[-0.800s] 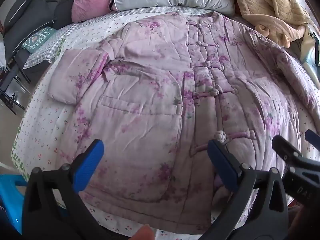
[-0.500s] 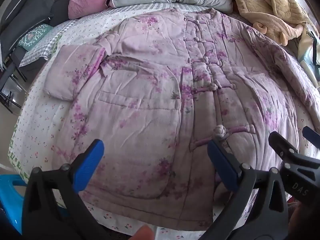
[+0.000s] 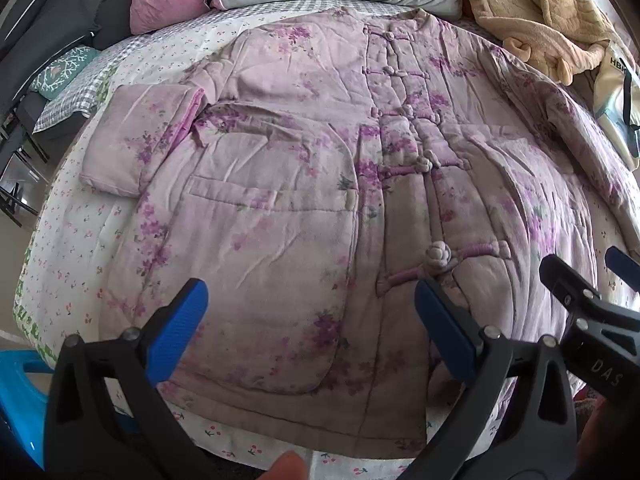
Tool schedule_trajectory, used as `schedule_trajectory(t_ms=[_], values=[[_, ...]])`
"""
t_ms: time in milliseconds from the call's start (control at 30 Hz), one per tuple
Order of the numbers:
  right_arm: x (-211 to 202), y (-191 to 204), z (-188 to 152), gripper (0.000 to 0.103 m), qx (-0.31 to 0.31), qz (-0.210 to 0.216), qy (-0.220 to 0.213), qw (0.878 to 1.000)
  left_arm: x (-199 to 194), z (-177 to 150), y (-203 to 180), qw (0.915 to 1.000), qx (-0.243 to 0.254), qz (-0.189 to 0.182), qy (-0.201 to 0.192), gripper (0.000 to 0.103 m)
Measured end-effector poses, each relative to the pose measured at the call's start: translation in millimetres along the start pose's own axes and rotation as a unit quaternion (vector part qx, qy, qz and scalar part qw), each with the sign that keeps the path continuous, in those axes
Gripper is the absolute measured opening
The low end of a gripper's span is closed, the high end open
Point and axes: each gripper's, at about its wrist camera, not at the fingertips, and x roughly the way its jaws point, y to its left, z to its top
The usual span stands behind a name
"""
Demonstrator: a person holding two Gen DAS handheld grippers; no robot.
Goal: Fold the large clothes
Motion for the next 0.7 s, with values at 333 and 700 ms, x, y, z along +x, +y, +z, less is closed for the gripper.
schedule_trajectory(t_ms=[333, 700], values=[[1.2, 0.2, -0.7, 0.103, 0.002, 0.003, 0.004, 1.0, 0.3, 0.3, -0.8, 1.0, 0.001, -0.001, 0.0, 0.103], [3.4, 0.8, -1.3, 0.103, 0.003, 0.006, 0.007, 1.0, -0.3, 0.5, -2.0, 1.0, 0.0, -0.001, -0.002, 0.103]])
